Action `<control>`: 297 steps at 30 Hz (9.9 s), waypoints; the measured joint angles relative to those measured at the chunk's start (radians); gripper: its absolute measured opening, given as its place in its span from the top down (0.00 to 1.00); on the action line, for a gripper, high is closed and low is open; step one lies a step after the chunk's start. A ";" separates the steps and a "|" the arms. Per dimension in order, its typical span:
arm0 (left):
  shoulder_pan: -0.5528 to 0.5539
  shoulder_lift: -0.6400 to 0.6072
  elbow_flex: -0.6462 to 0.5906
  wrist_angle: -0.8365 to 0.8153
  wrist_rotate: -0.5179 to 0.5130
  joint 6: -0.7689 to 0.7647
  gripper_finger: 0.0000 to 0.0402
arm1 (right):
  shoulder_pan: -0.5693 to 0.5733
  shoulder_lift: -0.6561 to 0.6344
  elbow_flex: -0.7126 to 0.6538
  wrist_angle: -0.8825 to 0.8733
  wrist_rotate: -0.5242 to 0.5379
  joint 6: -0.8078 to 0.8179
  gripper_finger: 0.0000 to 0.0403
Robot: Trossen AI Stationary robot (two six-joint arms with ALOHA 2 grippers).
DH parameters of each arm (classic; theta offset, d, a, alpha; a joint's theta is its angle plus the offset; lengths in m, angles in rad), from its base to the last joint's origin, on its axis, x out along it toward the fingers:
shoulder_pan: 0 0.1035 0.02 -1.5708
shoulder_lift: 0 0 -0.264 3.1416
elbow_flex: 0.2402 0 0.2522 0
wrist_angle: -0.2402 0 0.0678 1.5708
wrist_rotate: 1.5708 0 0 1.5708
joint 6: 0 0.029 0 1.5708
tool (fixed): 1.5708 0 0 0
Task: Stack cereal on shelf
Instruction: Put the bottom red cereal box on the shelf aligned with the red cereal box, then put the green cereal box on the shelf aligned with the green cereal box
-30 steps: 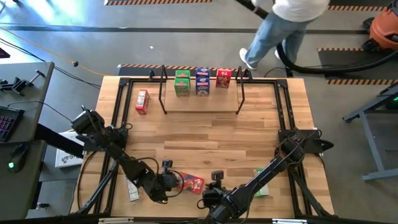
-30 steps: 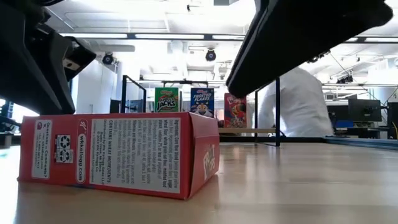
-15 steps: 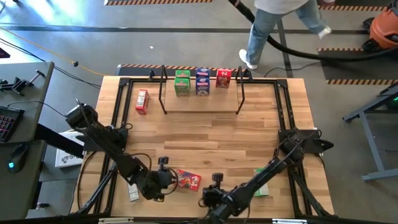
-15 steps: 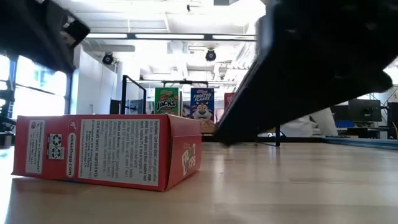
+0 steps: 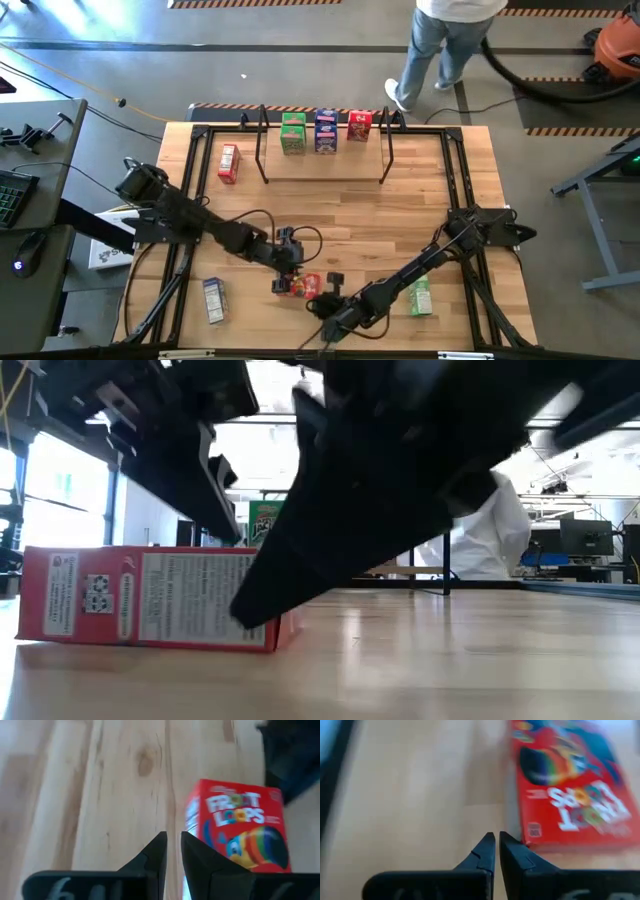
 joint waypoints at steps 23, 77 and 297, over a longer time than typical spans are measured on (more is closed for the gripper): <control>0.120 0.052 -0.122 0.242 0.141 -0.054 0.89 | -0.019 -0.019 0.000 -0.263 0.194 0.112 0.98; -0.186 -0.133 -0.127 0.273 -0.409 0.166 0.89 | 0.041 -0.053 0.002 -0.443 0.740 -0.051 0.98; 0.768 -0.381 -0.706 1.207 0.771 0.166 0.89 | -0.217 -0.956 -0.592 -0.377 -0.138 0.160 0.98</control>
